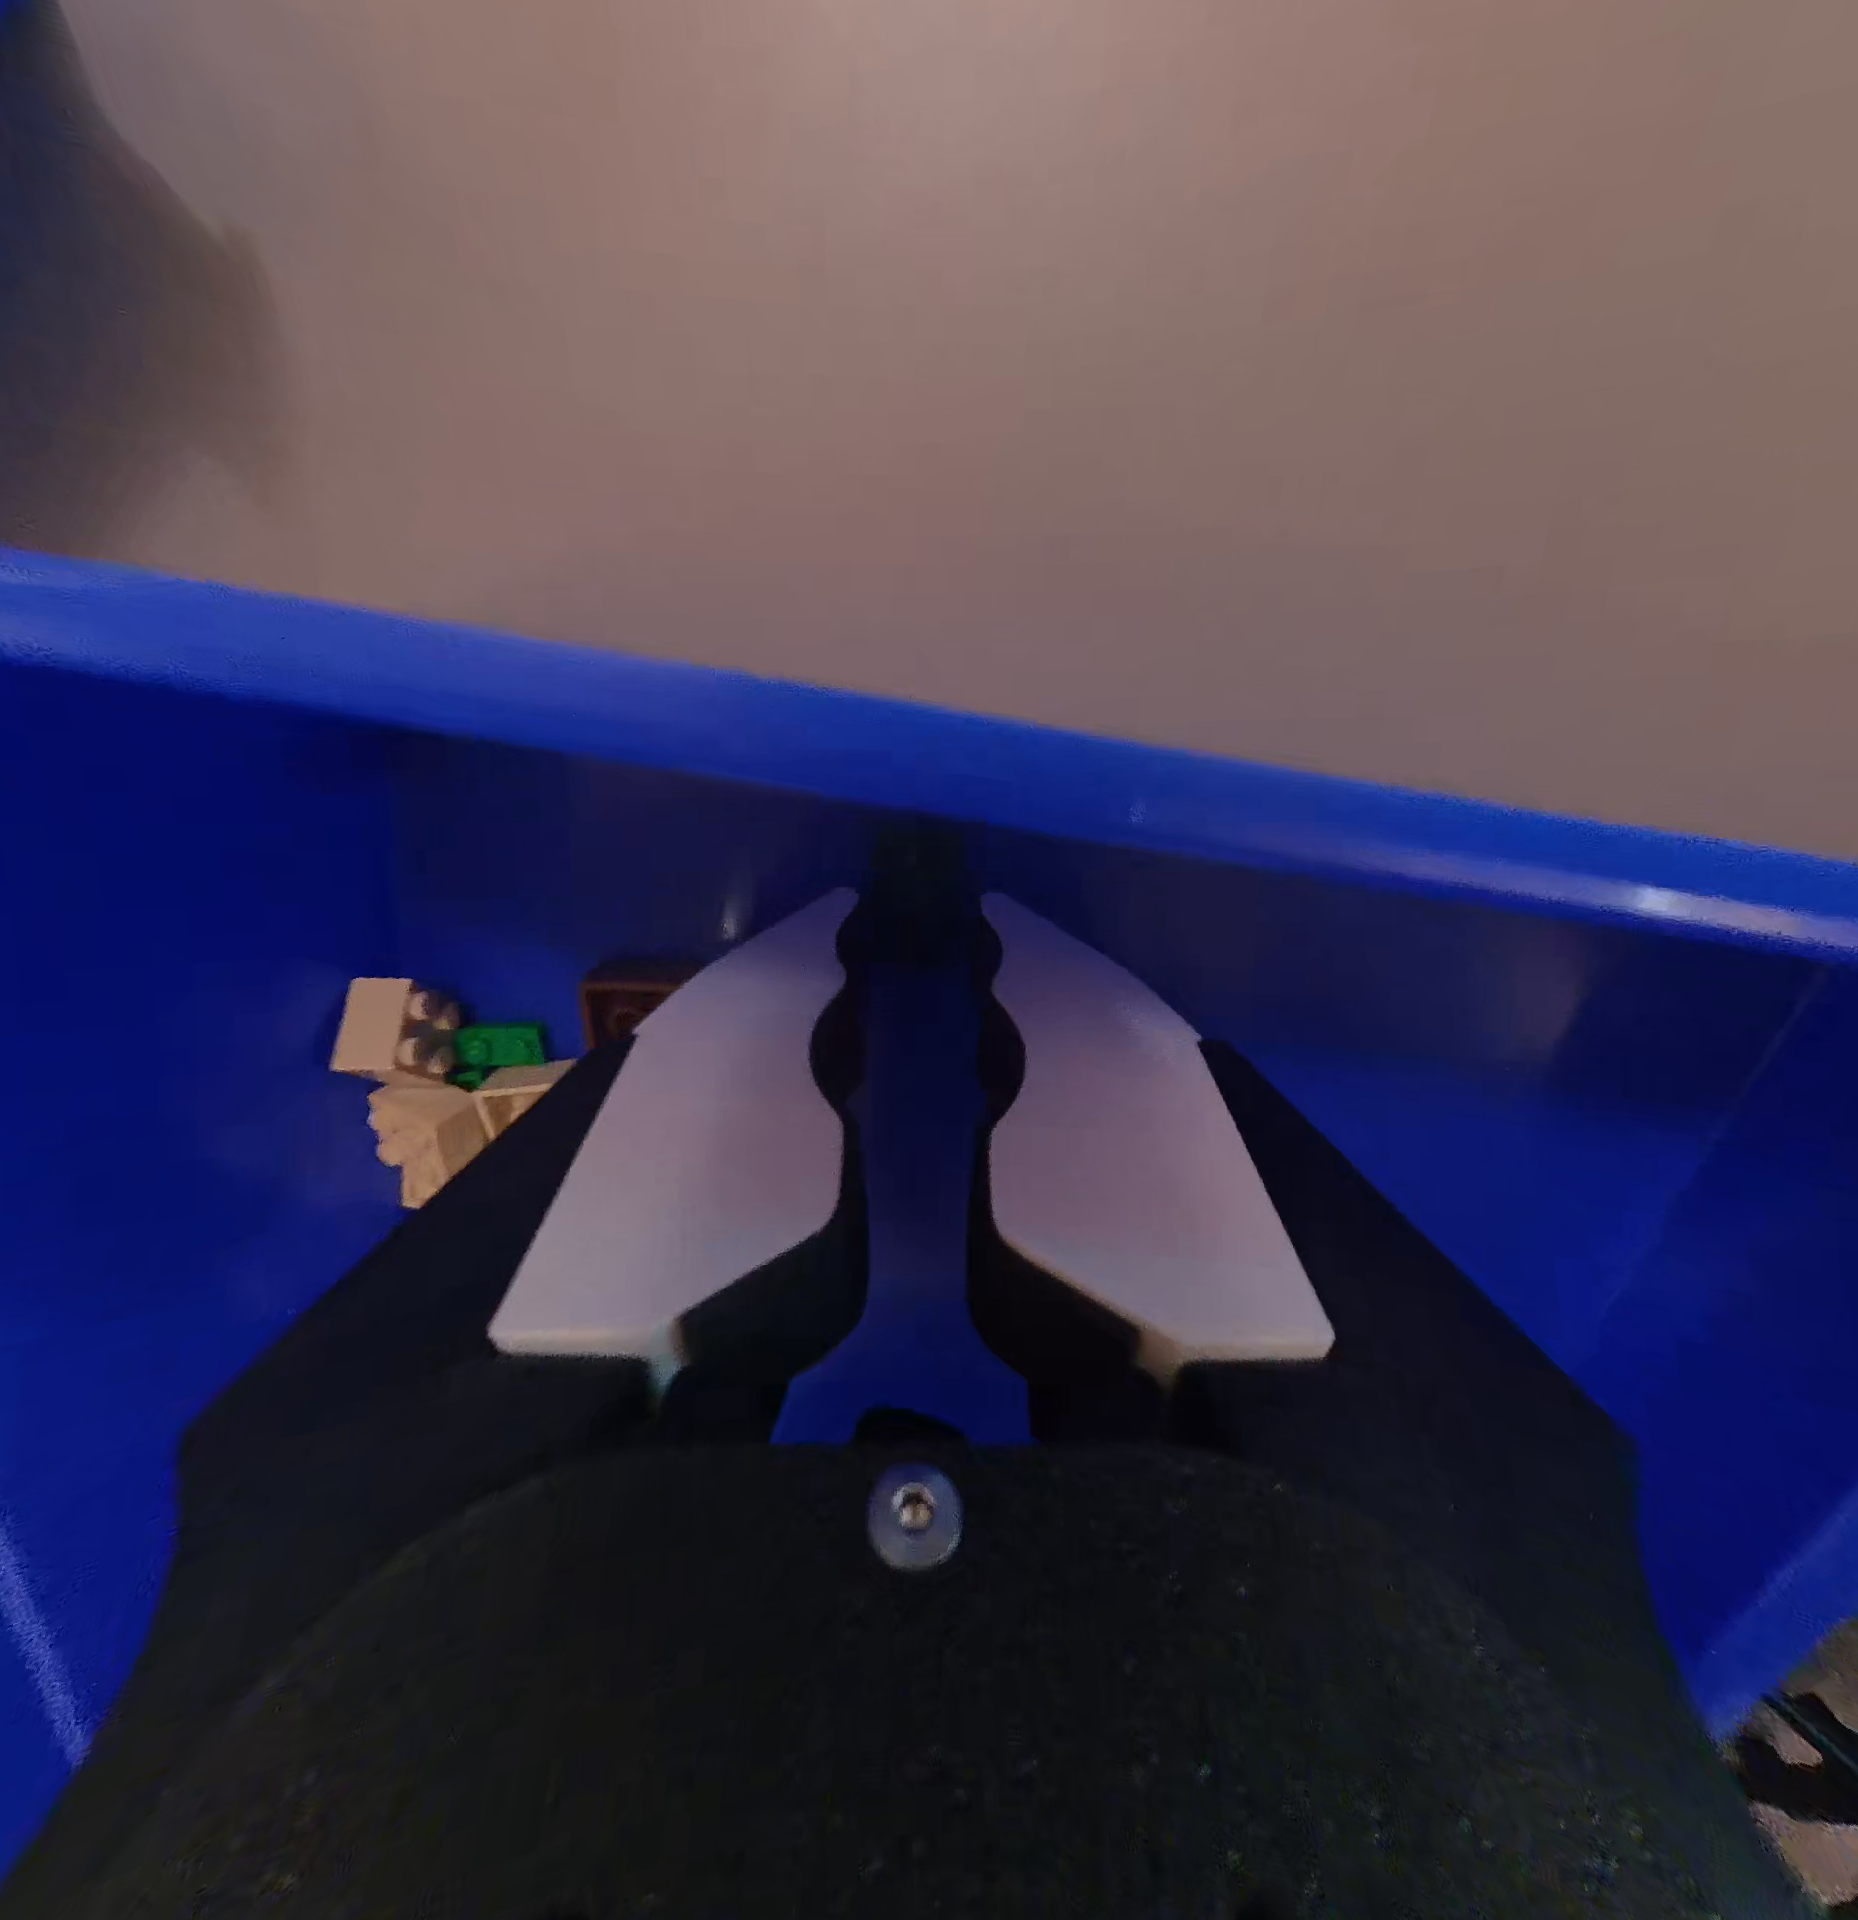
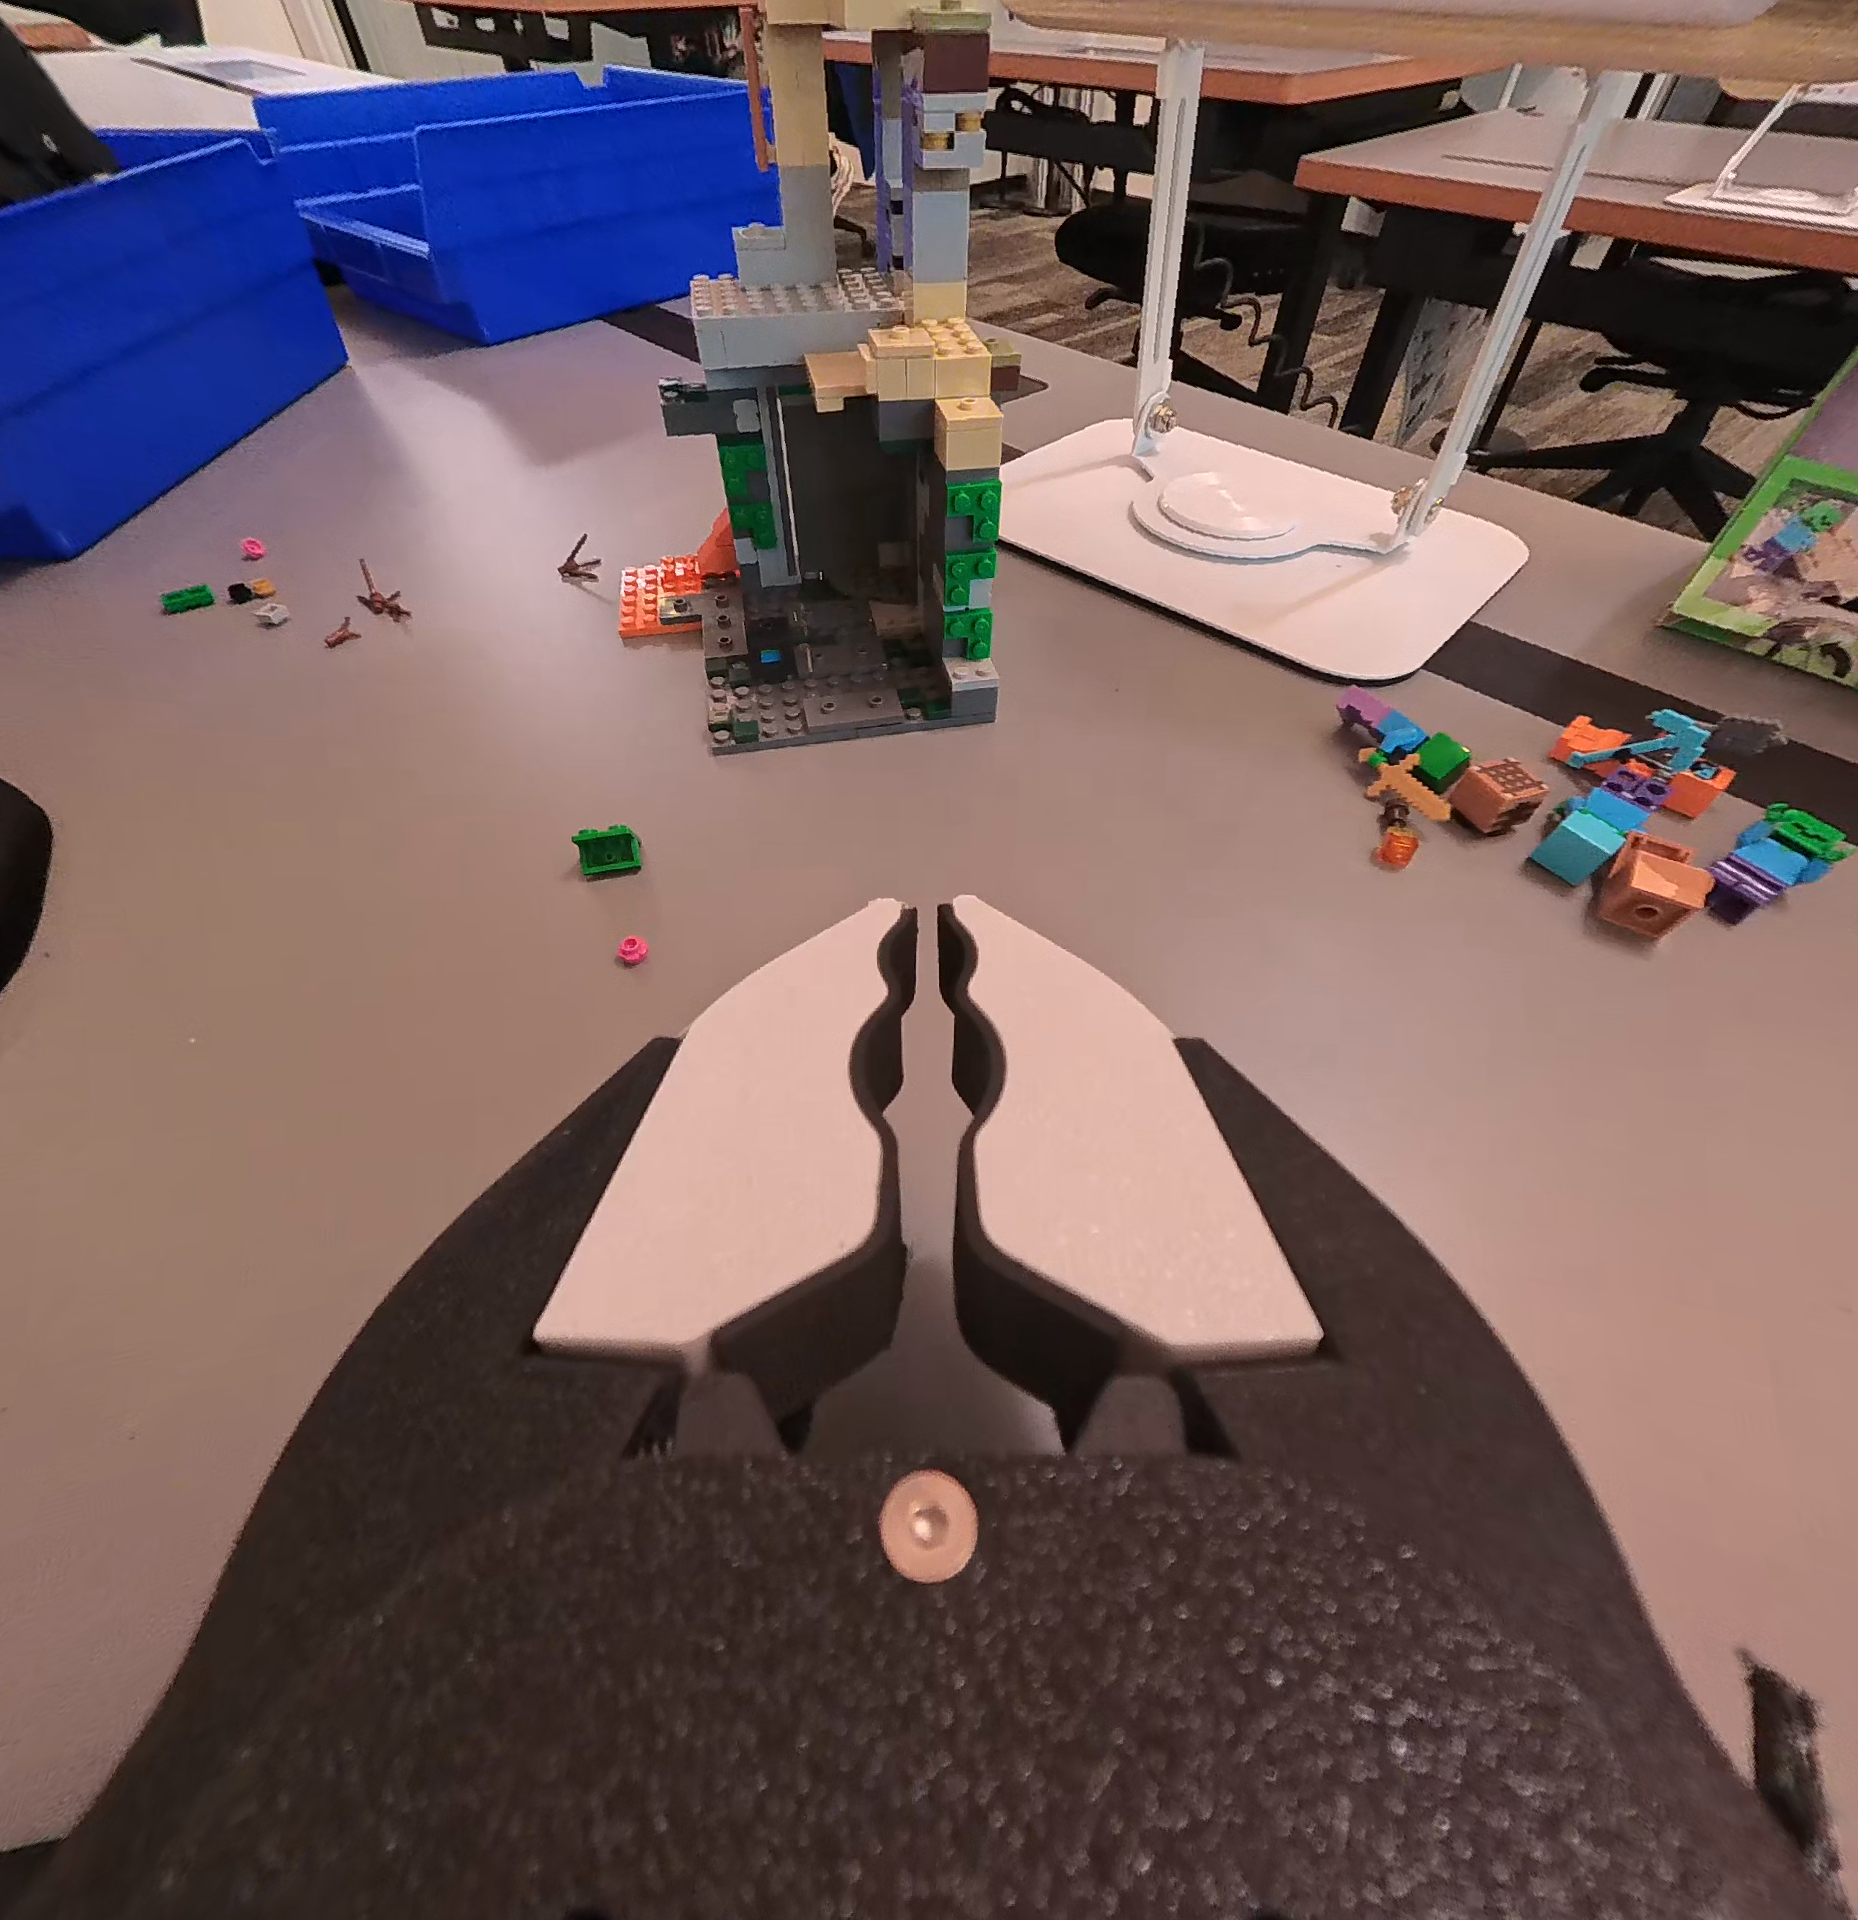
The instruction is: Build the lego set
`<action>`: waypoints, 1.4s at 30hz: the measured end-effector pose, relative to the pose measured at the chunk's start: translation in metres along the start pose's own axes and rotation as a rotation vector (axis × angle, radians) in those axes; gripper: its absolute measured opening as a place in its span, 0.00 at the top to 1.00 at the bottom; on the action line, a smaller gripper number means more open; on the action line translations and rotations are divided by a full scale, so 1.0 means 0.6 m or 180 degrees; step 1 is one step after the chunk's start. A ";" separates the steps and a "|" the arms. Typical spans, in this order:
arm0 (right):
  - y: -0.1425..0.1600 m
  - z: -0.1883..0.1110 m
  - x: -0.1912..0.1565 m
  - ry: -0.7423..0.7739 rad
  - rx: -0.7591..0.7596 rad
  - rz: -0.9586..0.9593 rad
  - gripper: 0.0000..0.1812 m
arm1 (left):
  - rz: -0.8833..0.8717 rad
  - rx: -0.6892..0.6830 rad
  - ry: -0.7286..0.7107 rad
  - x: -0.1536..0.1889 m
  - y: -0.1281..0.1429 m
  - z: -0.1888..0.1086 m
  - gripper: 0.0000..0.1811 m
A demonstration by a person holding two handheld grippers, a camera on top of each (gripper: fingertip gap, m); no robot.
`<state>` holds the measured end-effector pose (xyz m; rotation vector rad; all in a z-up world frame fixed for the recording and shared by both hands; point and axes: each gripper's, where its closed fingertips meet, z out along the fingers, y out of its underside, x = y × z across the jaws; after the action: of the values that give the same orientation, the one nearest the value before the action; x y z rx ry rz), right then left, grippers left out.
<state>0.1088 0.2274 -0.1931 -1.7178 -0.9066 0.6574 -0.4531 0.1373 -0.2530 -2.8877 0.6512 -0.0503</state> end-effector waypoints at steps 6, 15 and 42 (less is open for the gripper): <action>0.000 0.000 -0.001 -0.0020 0.0001 0.0007 0.98 | 0.0063 0.0019 0.0026 0.014 0.005 -0.002 0.91; 0.000 -0.001 0.000 -0.0025 0.0009 0.0015 0.98 | 0.0153 0.0322 0.0007 0.044 0.004 -0.029 0.91; -0.160 -0.047 -0.203 -0.1347 0.0818 -0.0097 0.92 | 0.1238 0.4088 0.3246 0.699 -0.327 -0.248 0.92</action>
<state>0.0373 0.1284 -0.0934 -1.3556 -1.0815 1.0934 -0.0022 0.1068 -0.0733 -1.3195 0.8266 -1.3423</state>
